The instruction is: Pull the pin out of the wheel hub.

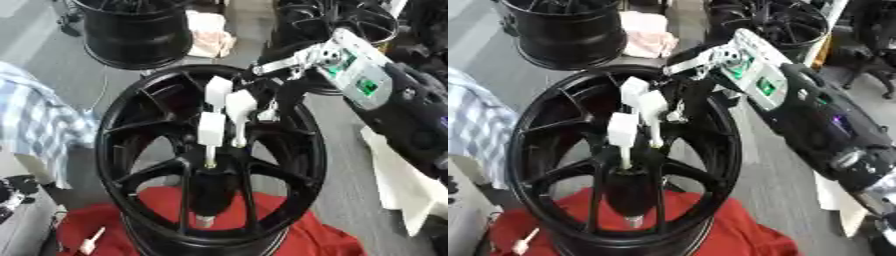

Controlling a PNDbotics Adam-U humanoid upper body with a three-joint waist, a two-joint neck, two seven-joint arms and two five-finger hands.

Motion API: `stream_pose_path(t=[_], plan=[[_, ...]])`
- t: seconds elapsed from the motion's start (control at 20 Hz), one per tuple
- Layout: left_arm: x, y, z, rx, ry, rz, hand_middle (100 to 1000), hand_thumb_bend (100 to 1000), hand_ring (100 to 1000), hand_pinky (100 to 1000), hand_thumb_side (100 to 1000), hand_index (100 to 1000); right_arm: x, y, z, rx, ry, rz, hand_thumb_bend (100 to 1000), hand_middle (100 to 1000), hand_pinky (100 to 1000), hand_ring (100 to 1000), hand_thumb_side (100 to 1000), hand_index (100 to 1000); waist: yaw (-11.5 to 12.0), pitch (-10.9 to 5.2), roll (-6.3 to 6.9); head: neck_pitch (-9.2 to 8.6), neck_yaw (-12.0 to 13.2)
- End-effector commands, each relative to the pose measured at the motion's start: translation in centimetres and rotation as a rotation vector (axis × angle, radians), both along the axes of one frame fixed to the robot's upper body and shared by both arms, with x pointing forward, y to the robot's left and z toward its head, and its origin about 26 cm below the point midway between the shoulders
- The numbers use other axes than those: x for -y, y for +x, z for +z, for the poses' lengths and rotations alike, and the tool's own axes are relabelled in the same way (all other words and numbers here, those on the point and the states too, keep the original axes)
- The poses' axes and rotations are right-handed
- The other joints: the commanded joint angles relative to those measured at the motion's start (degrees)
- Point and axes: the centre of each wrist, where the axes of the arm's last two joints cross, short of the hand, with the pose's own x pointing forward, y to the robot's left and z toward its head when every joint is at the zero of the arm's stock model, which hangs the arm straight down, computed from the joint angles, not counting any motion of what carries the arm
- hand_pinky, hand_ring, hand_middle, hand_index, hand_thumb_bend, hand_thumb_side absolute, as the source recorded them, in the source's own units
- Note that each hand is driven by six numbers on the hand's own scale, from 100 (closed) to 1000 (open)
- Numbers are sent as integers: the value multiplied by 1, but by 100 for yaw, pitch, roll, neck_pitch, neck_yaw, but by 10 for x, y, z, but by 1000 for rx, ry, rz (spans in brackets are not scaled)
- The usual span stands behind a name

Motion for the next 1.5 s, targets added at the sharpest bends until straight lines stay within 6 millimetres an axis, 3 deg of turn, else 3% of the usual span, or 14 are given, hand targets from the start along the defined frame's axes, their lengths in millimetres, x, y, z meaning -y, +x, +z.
stream_pose_path(t=[0.05,0.3,0.55,0.75,0.95,1.05,1.2,1.25,1.3,1.4,1.45,1.5], plan=[[-6,5,14,30,30,-8,656,471,737,713,590,760,0,-3,22,80,86,5,111,439,759,684,377,543,1,-53,33,34,-17],[-7,3,13,25,34,-4,656,473,738,713,591,761,7,-9,40,113,198,-10,100,405,748,659,366,517,-35,-72,16,41,-13],[-12,-2,12,16,40,8,656,472,738,712,590,761,32,-22,73,133,344,-46,100,381,736,635,349,502,-111,-110,-25,58,4],[-15,-5,12,11,41,19,656,471,738,712,591,761,77,-39,93,204,489,-137,105,372,732,625,341,496,-177,-133,-51,56,12],[-16,-6,13,16,39,27,656,471,738,712,591,760,150,-58,82,310,613,-345,113,367,726,617,341,494,-211,-117,-62,9,40],[-16,-5,14,21,37,33,656,471,738,712,591,760,188,-66,61,365,664,-492,115,369,724,615,344,497,-215,-96,-62,-27,34],[-17,-5,15,31,31,42,656,470,739,712,591,760,242,-79,5,446,734,-767,137,372,715,607,351,502,-224,-44,-47,-89,45],[-17,-5,15,33,30,43,657,470,739,712,591,760,255,-83,-13,466,750,-844,181,408,719,615,345,536,-223,-31,-43,-101,49],[-17,-4,16,36,27,46,657,470,739,712,591,760,271,-89,-39,475,752,-952,265,511,738,660,378,651,-231,-12,-34,-115,63],[-17,-4,16,41,24,50,657,471,739,711,590,760,294,-104,-92,466,711,-1151,334,740,782,761,434,878,-238,20,-18,-138,83],[-17,-4,16,42,23,51,657,471,739,711,590,760,301,-110,-113,456,688,-1226,348,804,801,797,462,917,-239,28,-12,-144,89],[-17,-4,16,43,22,53,657,471,739,711,590,760,307,-118,-136,441,677,-1316,332,823,807,806,380,926,-245,38,0,-147,99]])
